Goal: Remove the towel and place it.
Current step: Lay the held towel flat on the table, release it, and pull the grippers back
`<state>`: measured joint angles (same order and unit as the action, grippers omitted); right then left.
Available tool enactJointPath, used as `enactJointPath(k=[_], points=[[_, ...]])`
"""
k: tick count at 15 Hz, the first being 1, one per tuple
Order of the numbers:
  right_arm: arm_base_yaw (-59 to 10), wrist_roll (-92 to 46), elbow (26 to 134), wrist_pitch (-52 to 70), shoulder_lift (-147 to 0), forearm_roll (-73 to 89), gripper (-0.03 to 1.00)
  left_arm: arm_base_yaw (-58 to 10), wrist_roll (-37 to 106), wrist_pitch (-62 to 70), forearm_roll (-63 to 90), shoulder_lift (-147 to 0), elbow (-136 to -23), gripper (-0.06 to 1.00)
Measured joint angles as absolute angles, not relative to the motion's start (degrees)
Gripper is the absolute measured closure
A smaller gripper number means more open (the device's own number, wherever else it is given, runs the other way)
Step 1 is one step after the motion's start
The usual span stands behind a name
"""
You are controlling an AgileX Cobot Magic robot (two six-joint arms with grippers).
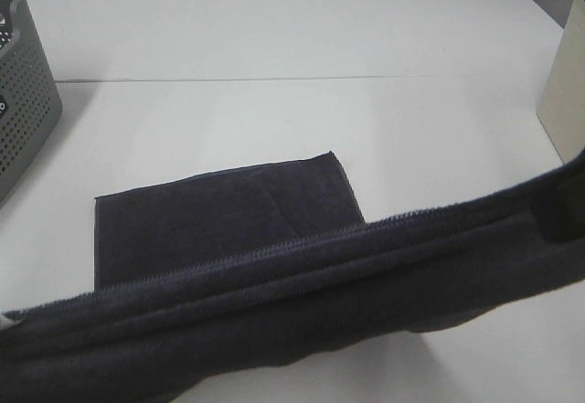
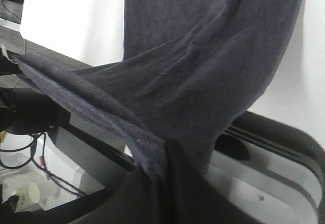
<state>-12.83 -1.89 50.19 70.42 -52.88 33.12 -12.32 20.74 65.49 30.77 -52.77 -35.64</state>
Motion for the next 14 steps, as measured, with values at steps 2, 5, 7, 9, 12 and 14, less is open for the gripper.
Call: enactJointPath(k=[2,5,7,9,12,14], points=[[-12.4,-1.0,45.5,70.4,-50.3,35.1,0.96,-12.1,22.4,66.5,30.6,-52.8,-34.4,0.94],[-12.3,0.4,37.0,70.1,-48.9,36.0,0.96,-12.0,23.7,67.5,29.6,-53.3,-34.0,0.94],[-12.2,0.9,34.6,69.7,-51.0,36.0,0.96,-12.0,23.7,68.2,30.3,-56.1,-33.9,0.94],[-12.1,0.9,34.5,69.4,-54.0,34.4,0.96,-11.8,23.7,68.4,31.9,-59.9,-33.8,0.94],[-11.8,0.6,34.5,69.4,-59.1,32.6,0.96,-11.8,23.2,68.4,33.5,-65.4,-33.8,0.94],[-11.8,0.0,34.5,69.4,-62.5,31.6,0.96,-11.8,21.5,68.4,34.1,-68.5,-33.8,0.94]])
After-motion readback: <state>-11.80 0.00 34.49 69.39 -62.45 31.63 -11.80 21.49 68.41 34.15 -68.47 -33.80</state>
